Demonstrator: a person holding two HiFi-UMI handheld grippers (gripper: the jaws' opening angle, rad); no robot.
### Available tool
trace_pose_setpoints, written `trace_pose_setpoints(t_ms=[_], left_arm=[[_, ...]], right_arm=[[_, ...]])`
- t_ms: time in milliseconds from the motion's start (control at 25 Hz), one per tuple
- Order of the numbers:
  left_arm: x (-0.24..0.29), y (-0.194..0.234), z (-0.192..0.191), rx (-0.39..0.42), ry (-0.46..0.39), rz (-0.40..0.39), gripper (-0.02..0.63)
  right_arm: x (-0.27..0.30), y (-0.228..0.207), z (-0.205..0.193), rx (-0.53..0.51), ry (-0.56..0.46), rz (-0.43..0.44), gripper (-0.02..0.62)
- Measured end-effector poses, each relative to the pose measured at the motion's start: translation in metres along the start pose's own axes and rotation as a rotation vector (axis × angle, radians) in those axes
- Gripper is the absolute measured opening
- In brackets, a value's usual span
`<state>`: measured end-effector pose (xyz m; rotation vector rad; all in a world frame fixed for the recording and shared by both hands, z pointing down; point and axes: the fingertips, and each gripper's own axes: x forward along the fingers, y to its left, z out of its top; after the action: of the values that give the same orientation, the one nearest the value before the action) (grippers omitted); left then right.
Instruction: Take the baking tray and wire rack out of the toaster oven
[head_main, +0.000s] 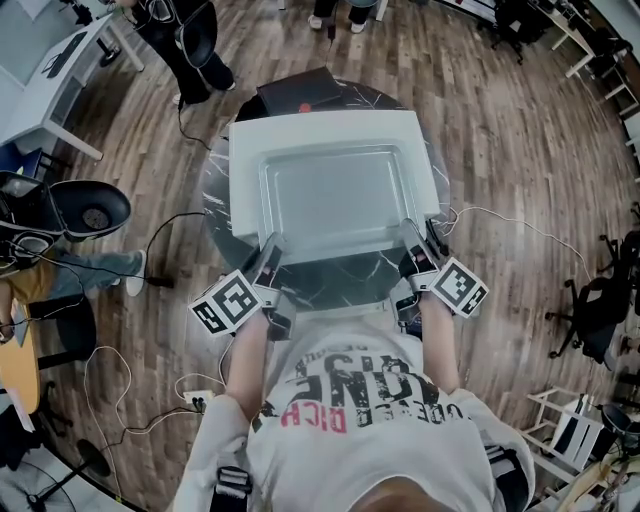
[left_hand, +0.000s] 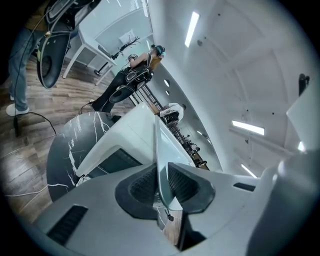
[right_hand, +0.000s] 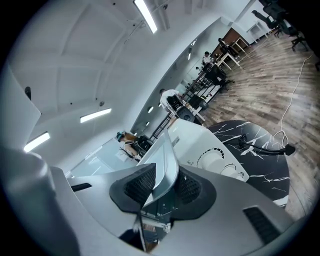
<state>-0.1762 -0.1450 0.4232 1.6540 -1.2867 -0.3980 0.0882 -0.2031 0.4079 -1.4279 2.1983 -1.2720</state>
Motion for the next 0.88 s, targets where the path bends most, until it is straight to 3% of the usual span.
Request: trace_pose_setpoints(t_ms=[760,880], left_arm=[[0.006,0.003,0.008,-0.061,-0.039,-0.015,0.052],[0.007,0.002,0.008,-0.063,-0.044,-0.02,0.052]], right_arm=[[0.013,-0.002,0.005,0.054,-0.029,0.02,0.091],[0.01,-0.006,0.003,0.083,-0.025,-0.016,0.091]])
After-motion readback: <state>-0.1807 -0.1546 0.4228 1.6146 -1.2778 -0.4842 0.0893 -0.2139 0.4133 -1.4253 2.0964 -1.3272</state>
